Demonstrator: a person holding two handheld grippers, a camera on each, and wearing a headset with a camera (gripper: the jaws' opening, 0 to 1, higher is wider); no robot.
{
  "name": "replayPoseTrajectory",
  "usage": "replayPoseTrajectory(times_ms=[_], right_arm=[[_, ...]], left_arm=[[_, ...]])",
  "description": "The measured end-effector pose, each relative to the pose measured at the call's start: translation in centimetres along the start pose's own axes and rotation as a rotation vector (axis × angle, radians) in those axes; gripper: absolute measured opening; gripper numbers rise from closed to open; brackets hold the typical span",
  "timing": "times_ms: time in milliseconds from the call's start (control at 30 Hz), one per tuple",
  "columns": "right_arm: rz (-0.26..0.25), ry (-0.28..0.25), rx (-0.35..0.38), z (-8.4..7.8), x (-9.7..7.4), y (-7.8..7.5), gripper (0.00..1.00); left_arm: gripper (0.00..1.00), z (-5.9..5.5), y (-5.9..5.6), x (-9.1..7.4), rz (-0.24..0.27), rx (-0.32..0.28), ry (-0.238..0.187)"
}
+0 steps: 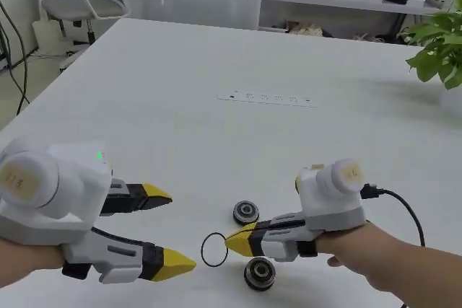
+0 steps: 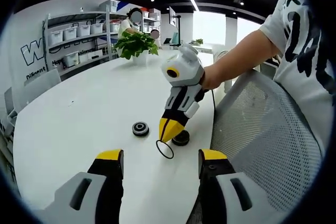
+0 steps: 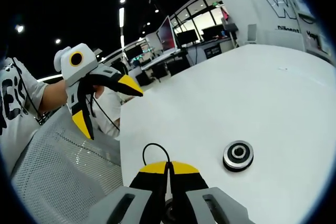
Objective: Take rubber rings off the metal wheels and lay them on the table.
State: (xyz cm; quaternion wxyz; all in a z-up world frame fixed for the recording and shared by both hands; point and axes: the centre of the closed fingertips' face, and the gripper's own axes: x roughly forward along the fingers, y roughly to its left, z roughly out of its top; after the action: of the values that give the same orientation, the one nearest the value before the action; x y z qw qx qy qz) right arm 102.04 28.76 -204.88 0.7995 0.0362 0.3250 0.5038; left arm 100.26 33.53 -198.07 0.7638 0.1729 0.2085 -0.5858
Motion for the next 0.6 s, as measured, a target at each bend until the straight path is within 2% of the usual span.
replayPoseTrajectory(times_ms=[167,600], right_arm=[[-0.028,0.001,-0.004,-0.02,0.12,-0.41,0.0],[-0.041,-0.002,-0.02,-0.12,0.05,-0.51,0.0]], left_arm=[[0.56,0.02,0.13,-0.12,0.004,-0.004,-0.001],[0.56,0.05,0.04,-0.11,0.001,-0.004,0.003]])
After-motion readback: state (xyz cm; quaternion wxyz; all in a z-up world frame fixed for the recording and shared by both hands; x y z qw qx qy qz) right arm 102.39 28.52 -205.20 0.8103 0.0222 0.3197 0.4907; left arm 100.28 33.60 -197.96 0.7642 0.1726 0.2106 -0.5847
